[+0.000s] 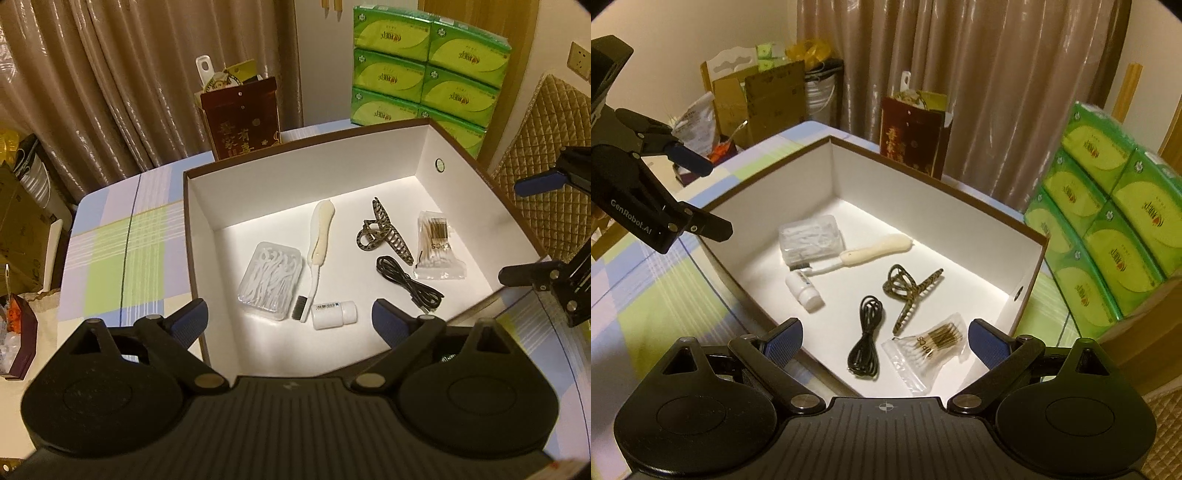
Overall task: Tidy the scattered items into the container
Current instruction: 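Withdraw both open tools from the box toward the remaining items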
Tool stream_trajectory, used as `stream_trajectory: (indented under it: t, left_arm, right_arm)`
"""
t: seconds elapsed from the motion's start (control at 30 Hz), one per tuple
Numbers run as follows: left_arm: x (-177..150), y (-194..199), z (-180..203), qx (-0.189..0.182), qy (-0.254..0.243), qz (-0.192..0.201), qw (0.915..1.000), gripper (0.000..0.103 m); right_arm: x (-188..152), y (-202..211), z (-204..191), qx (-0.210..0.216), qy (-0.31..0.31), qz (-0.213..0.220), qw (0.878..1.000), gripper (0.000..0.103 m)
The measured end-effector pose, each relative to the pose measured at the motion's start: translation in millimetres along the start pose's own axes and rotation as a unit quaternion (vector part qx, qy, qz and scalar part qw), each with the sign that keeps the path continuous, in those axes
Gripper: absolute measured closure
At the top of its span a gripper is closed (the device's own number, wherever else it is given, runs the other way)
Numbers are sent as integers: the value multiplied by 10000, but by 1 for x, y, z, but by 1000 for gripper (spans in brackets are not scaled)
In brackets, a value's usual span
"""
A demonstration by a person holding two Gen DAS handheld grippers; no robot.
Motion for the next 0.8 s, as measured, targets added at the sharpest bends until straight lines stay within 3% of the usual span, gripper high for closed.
stream_trajectory:
  t: [0.47,0.8]
  left_arm:
    - [-13,42,17,29,-48,230,9997,9]
    - [-30,62,32,-49,-10,323,9995,9]
  right_arm:
    - [-4,37,-17,-33,-62,242,9997,9]
    - [-18,61,-22,101,-499,415,9978,9]
Point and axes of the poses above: each gripper's, at about its wrist camera, not at the fingertips, and y roughly against the way its jaws point, z to its right, x to its top, the point moved 4 cm from there along -y, roughly the way its jaws point, and after that the axes turned 8 degrees about -x, right-handed, at the moved point
